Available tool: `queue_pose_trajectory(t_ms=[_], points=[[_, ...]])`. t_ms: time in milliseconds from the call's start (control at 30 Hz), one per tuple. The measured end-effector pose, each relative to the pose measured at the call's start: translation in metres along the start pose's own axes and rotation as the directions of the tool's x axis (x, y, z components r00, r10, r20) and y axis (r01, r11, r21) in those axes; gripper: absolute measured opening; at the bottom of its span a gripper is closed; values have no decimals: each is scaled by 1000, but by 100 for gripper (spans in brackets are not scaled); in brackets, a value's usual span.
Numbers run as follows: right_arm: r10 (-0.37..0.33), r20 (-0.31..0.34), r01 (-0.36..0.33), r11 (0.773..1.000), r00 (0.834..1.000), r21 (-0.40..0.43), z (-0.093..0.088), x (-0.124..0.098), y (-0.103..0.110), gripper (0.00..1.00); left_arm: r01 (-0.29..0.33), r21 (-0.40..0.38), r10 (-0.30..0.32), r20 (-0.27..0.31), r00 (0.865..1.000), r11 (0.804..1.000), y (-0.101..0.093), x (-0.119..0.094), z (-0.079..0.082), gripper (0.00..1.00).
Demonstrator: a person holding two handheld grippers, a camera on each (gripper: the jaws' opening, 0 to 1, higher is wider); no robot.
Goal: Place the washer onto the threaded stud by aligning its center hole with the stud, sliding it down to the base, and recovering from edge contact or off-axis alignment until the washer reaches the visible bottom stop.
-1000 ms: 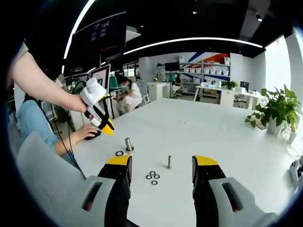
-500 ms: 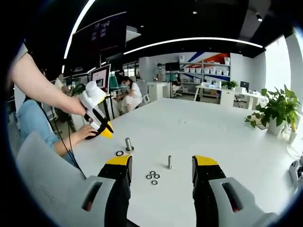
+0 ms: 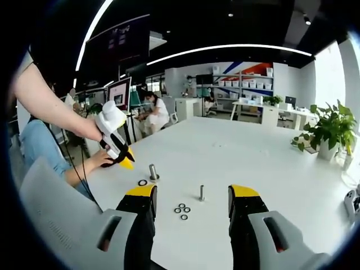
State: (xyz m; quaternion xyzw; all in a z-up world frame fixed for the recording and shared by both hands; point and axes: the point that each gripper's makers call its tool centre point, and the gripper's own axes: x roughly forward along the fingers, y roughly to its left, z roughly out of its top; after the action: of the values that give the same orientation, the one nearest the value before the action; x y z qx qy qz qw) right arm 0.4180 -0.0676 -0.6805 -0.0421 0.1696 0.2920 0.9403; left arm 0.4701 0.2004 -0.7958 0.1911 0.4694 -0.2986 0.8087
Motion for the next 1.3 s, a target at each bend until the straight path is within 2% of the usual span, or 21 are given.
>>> queue_pose_trajectory(t_ms=[400,800,1000,1300], points=[[0,0,0,1000,1000,-21,1,0,2,54,8,34,-7,-28,1000,999,-3,5,-4,24],[-26,15,26,1000,1000,11,3,-2,-6,54,23,44,-21,-43,999,999,-5,14,-8,24],[-34,13,34,999,999,18,3,-3,-8,54,37,58,-32,-81,996,998,-9,25,-13,24],[-43,19,42,999,999,28,3,-3,-11,54,56,73,-48,-111,993,996,-15,37,-11,24]])
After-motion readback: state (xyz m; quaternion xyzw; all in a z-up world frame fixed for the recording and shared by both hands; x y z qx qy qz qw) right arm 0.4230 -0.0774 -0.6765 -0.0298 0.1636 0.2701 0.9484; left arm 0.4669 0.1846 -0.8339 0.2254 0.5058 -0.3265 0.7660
